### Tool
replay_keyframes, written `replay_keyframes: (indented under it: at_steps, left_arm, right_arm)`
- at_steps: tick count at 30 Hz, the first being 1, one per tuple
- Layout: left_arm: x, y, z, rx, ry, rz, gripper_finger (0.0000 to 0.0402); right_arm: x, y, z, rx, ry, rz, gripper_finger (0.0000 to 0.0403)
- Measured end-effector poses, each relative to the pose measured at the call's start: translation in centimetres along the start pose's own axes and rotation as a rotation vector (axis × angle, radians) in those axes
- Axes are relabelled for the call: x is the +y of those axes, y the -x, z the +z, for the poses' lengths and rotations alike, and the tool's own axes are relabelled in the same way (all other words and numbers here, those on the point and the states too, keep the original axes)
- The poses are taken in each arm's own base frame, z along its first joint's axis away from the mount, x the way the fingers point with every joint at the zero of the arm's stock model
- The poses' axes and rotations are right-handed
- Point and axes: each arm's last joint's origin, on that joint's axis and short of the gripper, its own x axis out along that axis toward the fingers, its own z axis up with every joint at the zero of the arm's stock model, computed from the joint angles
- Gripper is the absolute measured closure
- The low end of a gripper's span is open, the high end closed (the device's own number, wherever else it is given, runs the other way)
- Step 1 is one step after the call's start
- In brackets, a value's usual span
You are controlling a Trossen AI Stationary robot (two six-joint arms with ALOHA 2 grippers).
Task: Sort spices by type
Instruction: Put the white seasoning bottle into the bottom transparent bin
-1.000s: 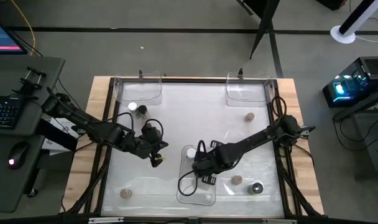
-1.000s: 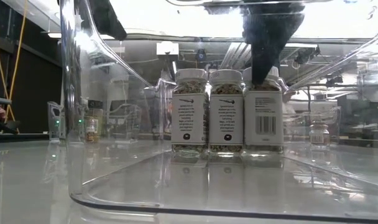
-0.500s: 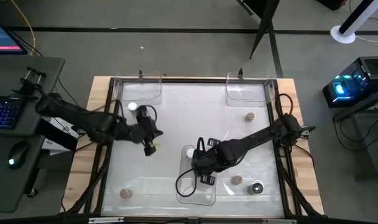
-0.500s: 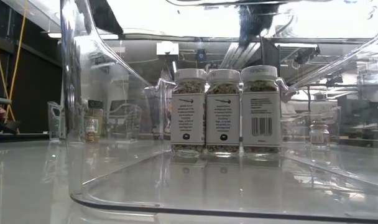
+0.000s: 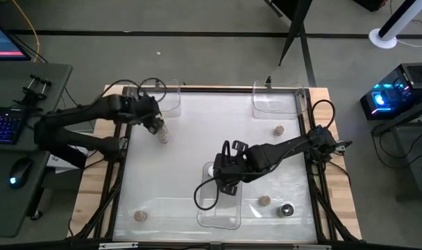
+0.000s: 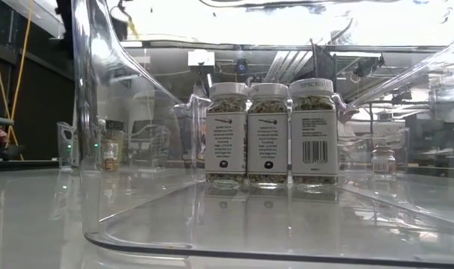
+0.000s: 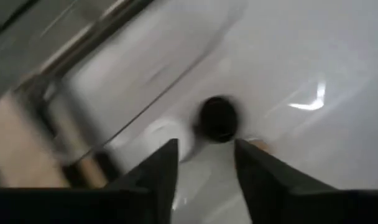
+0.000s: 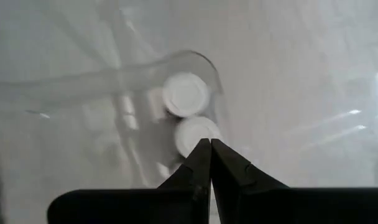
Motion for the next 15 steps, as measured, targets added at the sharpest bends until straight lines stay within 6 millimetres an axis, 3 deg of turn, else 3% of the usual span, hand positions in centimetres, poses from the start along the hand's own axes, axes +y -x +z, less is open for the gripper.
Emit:
replay_keyframes:
  at_steps: [7, 15]
  left_arm:
    - [1.7, -1.8, 1.3, 0.111, 0.074, 0.012, 0.0136]
    - [1.5, -5.7, 2.8, 0.310, 0.032, 0.037, 0.0108]
  right_arm:
    - [-0.2, 0.3, -1.2, 0.061, 0.092, -0.099, 0.0403]
    - [0.3, 0.8, -2.5, 0.128, 0.132, -0.121, 0.0403]
